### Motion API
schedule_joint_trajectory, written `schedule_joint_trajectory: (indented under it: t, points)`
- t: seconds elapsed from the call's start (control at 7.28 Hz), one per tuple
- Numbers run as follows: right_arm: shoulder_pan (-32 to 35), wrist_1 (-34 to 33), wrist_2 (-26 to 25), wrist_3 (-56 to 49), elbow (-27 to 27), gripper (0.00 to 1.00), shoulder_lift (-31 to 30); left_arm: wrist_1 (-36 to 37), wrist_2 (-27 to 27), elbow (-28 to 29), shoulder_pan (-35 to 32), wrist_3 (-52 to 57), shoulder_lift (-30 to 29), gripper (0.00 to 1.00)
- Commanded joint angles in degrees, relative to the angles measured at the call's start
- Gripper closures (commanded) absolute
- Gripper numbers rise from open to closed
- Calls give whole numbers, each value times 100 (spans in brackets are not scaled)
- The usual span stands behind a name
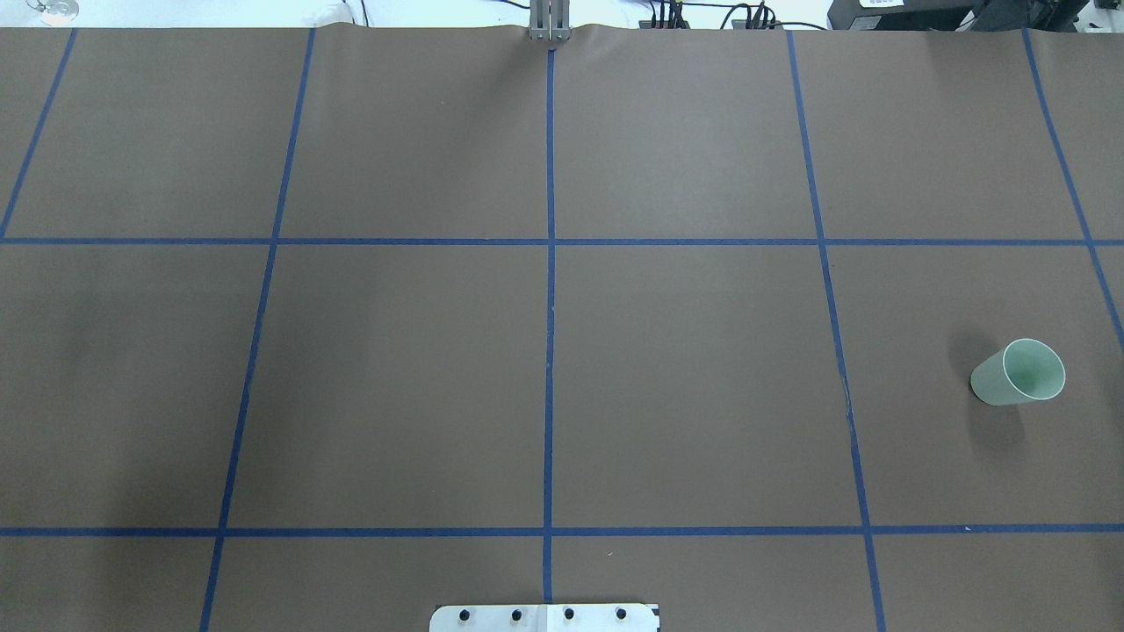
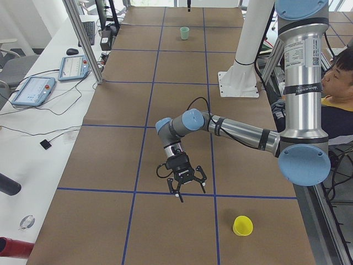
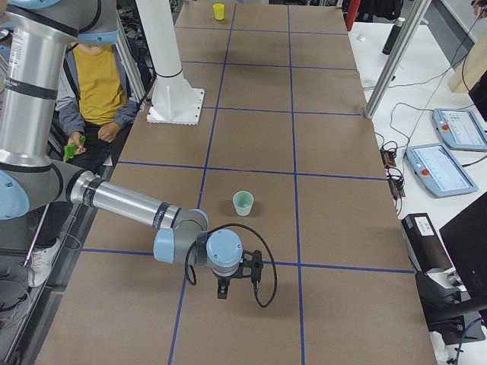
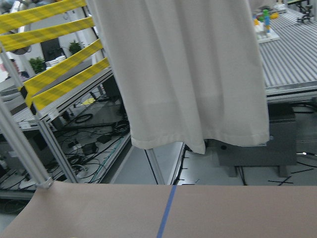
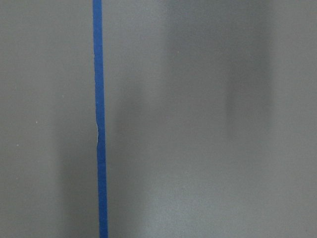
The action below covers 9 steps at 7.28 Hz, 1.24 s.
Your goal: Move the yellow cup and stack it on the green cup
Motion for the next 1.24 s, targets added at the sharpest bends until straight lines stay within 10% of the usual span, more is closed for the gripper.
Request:
schedule_joint_trajectory:
  t: [0.0,1.1]
  points:
    - [0,13,0,-2,15,0,8,432,-904,414,451,-835,9,0]
    - [0,13,18,-11,32,0,-36,-787,-2418,1988,1253,-1760,307,0]
